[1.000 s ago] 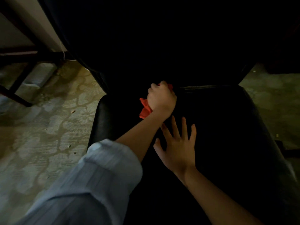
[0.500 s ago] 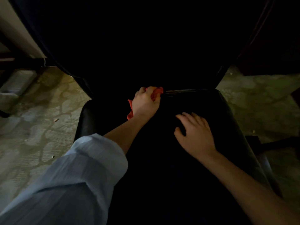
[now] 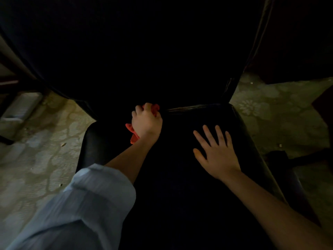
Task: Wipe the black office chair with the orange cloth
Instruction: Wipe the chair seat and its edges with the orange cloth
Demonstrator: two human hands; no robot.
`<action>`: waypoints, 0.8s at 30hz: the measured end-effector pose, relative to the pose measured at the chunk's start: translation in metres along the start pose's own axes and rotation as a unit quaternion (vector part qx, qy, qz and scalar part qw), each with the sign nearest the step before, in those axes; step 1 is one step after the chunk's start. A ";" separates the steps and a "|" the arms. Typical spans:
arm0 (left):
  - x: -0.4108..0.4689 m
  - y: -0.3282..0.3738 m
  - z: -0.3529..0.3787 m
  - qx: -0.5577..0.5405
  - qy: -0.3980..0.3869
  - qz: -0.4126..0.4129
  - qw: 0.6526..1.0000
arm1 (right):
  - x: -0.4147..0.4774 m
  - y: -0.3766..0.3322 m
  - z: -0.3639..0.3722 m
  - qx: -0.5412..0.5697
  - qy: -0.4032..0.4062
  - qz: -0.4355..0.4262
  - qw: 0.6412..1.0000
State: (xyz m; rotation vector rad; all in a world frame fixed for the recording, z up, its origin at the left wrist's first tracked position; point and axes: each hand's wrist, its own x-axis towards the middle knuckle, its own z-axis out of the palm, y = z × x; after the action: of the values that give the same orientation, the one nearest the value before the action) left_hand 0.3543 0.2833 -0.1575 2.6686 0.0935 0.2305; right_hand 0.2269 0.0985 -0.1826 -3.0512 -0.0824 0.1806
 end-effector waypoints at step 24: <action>-0.004 0.036 0.013 0.007 -0.048 0.096 0.994 | 0.001 -0.004 0.007 0.006 0.063 0.033 0.997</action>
State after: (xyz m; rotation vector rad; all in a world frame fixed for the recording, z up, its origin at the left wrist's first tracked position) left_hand 0.3534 0.2448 -0.1531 2.6983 -0.1941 0.1619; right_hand 0.2271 0.1034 -0.1895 -3.0454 0.0280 -0.0080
